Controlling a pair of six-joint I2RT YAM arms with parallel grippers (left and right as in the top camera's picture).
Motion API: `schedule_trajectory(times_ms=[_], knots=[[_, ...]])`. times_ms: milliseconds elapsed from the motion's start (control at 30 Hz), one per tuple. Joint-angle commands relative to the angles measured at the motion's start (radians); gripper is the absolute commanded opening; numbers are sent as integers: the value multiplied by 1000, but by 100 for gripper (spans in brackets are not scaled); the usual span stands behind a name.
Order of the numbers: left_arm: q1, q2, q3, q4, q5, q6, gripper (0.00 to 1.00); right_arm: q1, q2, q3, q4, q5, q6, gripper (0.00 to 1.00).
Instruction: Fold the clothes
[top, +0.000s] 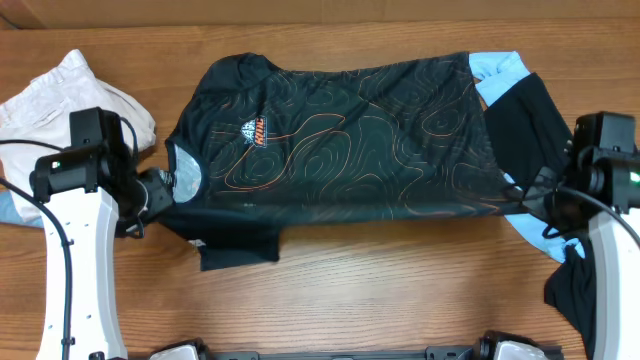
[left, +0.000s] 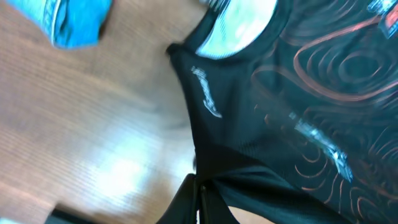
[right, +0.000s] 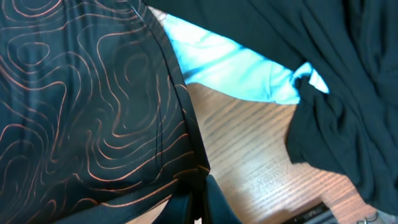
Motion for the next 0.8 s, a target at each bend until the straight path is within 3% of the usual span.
schedule_trajectory(times_ms=[0, 67, 333, 767], knots=[[-4, -11, -35, 78, 9, -40, 4, -9, 67, -2, 32, 6, 1, 4], [-9, -11, -73, 175, 57, -40, 4, -8, 129, -2, 71, 1, 1, 4], [-9, -11, -94, 325, 79, -48, 4, -8, 228, -2, 173, -36, 0, 4], [-67, 29, -94, 431, 45, -60, 4, -7, 248, -2, 335, -85, -26, 4]])
